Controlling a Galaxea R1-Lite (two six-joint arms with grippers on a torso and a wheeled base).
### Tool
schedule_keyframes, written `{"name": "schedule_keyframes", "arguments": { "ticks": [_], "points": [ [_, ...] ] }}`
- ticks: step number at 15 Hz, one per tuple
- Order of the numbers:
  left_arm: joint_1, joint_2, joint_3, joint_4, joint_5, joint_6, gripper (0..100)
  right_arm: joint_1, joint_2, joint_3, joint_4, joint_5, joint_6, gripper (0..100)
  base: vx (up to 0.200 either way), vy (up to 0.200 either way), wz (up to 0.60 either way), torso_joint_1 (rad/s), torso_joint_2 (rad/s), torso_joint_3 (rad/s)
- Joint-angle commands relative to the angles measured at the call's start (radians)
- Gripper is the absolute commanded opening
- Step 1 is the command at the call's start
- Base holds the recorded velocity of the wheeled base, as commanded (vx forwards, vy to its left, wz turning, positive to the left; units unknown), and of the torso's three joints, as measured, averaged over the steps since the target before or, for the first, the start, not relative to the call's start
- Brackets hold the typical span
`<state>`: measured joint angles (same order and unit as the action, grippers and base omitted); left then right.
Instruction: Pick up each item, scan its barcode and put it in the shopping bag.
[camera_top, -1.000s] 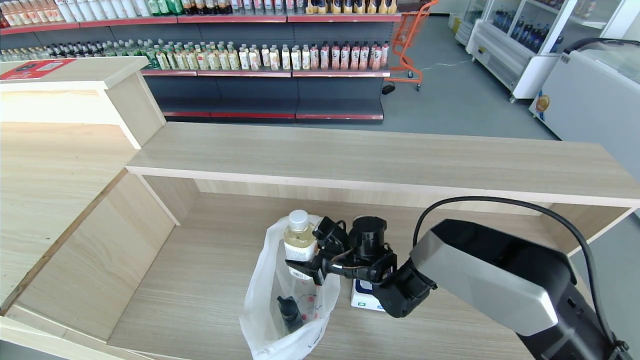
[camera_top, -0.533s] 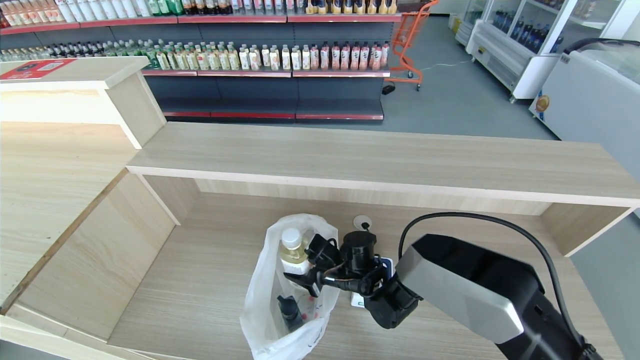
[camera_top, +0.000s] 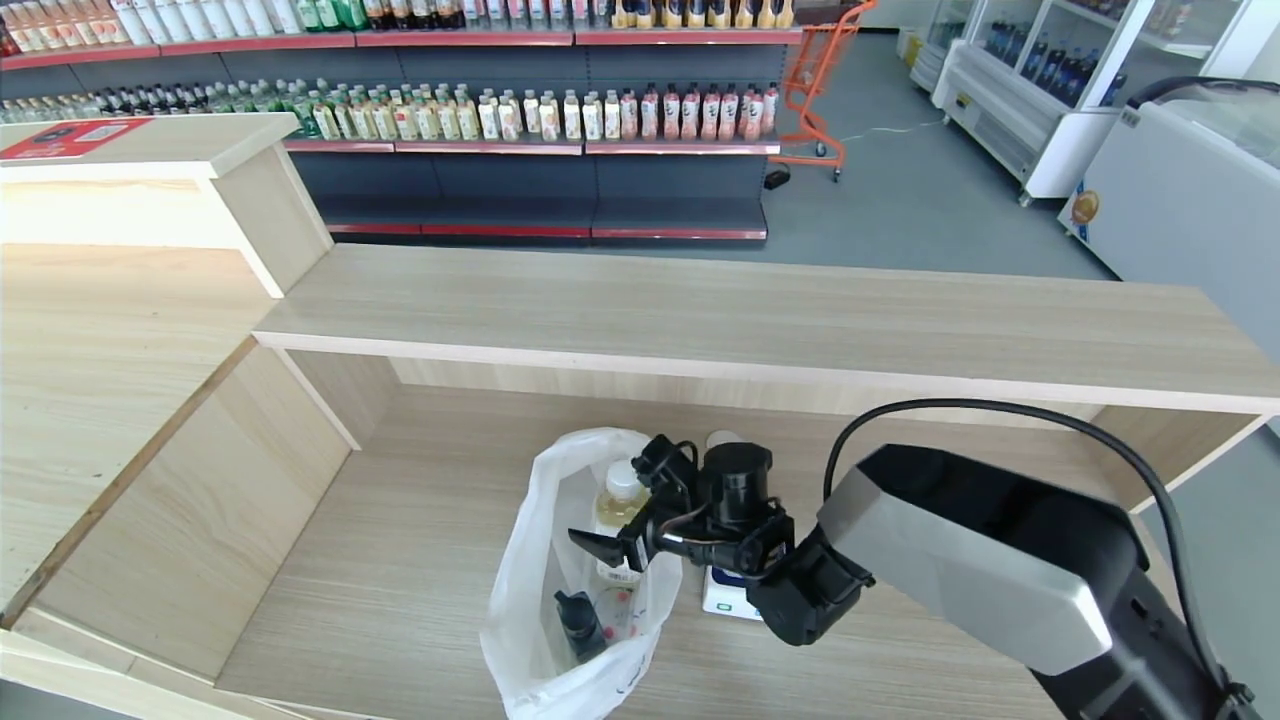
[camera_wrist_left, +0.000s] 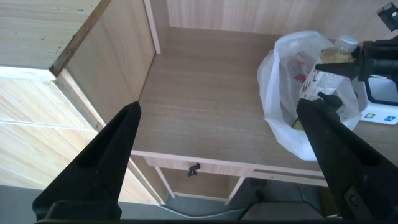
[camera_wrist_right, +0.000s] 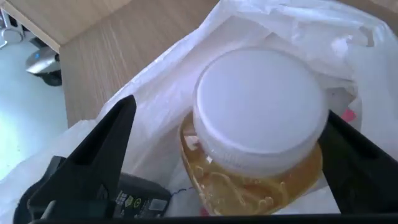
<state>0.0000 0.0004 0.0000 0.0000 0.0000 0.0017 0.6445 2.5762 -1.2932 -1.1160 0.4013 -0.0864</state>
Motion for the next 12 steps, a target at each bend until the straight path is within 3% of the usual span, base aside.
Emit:
{"name": "schedule_keyframes", "arguments": {
  "ticks": [1,4,6,8,10,12],
  "points": [
    [0.000,0.000,0.000,0.000,0.000,0.000,100,-0.054,-0.229,0.178,0.008,-0.001,0.172,100,0.000,0.000,0.00,0.000,0.00,0.000],
    [0.000,0.000,0.000,0.000,0.000,0.000,100,-0.129,-0.498,0.520,0.011,0.001,0.223,100,0.000,0.000,0.00,0.000,0.00,0.000],
    [0.000,0.000,0.000,0.000,0.000,0.000,100,-0.154,-0.654,0.643,0.011,-0.001,0.267,100,0.000,0.000,0.00,0.000,0.00,0.000],
    [0.000,0.000,0.000,0.000,0.000,0.000,100,-0.220,-0.984,0.821,0.157,-0.001,0.300,100,0.000,0.000,0.00,0.000,0.00,0.000],
    [0.000,0.000,0.000,0.000,0.000,0.000,100,-0.336,-1.280,0.891,0.427,-0.013,0.241,100,0.000,0.000,0.00,0.000,0.00,0.000],
    [0.000,0.000,0.000,0.000,0.000,0.000,100,-0.402,-1.502,0.971,0.581,-0.150,0.198,100,0.000,0.000,0.00,0.000,0.00,0.000]
  ]
}}
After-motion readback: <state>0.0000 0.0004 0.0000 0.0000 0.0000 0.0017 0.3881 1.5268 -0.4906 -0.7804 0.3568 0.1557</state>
